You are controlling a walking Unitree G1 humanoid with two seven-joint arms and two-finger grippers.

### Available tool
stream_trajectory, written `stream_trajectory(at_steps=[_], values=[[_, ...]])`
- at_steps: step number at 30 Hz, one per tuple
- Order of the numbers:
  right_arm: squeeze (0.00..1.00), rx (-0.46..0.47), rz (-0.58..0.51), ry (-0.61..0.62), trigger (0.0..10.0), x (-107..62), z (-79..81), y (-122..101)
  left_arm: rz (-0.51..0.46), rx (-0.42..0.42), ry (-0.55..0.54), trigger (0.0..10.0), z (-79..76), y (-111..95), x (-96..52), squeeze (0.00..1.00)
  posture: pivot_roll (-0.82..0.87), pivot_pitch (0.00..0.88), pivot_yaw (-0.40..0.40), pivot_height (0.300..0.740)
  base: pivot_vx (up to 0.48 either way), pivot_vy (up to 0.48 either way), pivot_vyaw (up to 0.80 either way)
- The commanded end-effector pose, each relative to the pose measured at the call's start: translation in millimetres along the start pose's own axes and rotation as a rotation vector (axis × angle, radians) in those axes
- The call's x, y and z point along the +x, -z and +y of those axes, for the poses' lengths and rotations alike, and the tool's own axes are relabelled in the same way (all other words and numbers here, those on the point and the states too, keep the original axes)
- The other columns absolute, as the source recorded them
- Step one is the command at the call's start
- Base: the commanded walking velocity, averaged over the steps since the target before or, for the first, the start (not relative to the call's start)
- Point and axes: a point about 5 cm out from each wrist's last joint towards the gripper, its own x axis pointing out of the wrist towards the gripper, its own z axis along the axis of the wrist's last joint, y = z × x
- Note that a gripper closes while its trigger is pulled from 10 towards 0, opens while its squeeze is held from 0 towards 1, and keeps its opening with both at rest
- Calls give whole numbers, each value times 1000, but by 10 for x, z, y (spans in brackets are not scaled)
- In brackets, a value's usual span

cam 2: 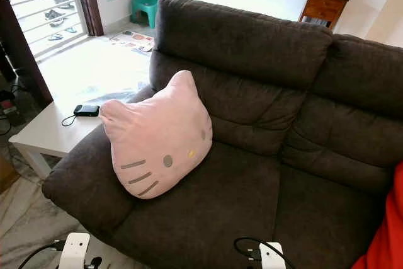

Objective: Move the pillow to the sofa from floor

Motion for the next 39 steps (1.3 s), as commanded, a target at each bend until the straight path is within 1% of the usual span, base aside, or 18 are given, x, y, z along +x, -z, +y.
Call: stream_trajectory(at_steps=[1, 39], values=[[0, 2, -2, 9, 10000, -5, -37, 1, 25, 6, 10, 10000, -13, 49, -8, 0, 121, 0, -106, 740, 0, 0, 0], [0, 2, -2, 9, 10000, -5, -37, 1, 25, 6, 10, 10000, -13, 49, -8, 0, 121, 0, -106, 740, 0, 0, 0]])
